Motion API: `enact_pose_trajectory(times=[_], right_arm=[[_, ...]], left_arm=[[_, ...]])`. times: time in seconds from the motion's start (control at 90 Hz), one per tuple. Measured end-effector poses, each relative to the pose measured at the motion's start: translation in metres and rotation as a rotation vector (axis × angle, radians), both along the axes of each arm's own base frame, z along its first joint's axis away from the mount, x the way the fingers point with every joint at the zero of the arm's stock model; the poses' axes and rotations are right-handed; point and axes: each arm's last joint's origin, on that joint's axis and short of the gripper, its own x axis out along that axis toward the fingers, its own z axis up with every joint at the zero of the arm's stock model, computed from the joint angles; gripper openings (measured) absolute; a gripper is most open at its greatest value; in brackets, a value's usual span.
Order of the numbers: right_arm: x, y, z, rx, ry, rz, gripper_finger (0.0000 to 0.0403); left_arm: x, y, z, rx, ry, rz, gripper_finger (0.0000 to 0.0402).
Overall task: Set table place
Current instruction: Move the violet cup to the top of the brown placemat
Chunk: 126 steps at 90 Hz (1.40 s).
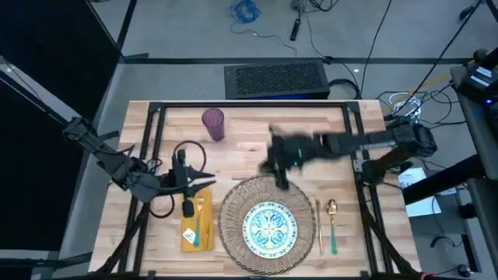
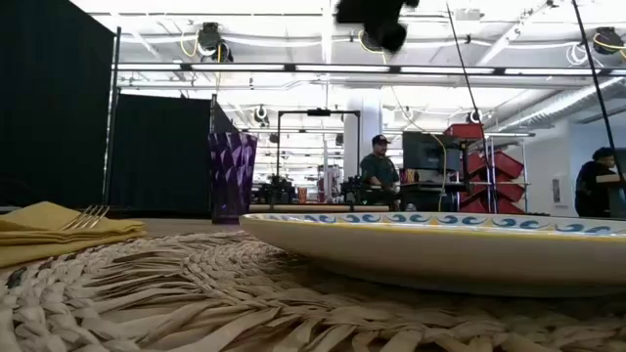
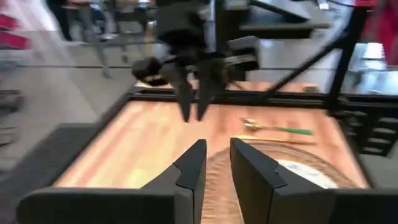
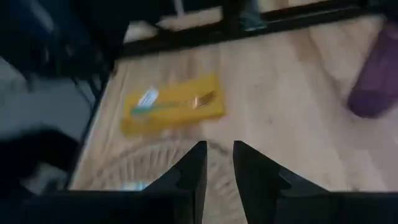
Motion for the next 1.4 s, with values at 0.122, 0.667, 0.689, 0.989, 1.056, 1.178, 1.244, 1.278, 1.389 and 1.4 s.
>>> enact_pose_trajectory(times=[0.122, 0.667, 0.689, 0.989, 1.056, 1.178, 1.244, 1.278, 1.389, 1.4], right_arm=[[-0.012, -0.067, 0.002, 0.059, -0.022, -0.232, 0.0063], [-0.054, -0.17, 0.023, 0.028, -0.254, -0.555, 0.0063], [-0.054, -0.172, 0.022, 0.035, -0.253, -0.552, 0.0063], [-0.018, -0.199, -0.014, 0.197, -0.163, -0.43, 0.0063], [-0.008, -0.199, -0.016, 0.197, -0.159, -0.397, 0.0063], [0.003, -0.196, -0.018, 0.181, -0.153, -0.362, 0.0063], [0.004, -0.194, -0.018, 0.177, -0.152, -0.355, 0.0063], [0.003, -0.195, -0.017, 0.175, -0.153, -0.356, 0.0063], [-0.001, -0.2, -0.017, 0.168, -0.156, -0.368, 0.0064], [-0.002, -0.201, -0.017, 0.167, -0.157, -0.371, 0.0064]], left_arm=[[-0.007, 0.018, 0.011, 0.037, -0.036, 0.054, 0.0058], [0.004, 0.21, 0.001, -0.228, -0.015, 0.408, 0.0058], [0.002, 0.216, -0.001, -0.259, -0.015, 0.416, 0.0058], [-0.006, 0.27, -0.048, -0.452, 0.255, 0.571, 0.0058], [-0.002, 0.275, -0.056, -0.465, 0.29, 0.577, 0.0058], [0.006, 0.282, -0.07, -0.494, 0.349, 0.583, 0.0058], [0.008, 0.284, -0.076, -0.509, 0.378, 0.586, 0.0058], [0.008, 0.285, -0.078, -0.519, 0.397, 0.587, 0.0058], [0.007, 0.283, -0.087, -0.549, 0.475, 0.589, 0.0058], [0.007, 0.283, -0.087, -0.551, 0.48, 0.588, 0.0058]])
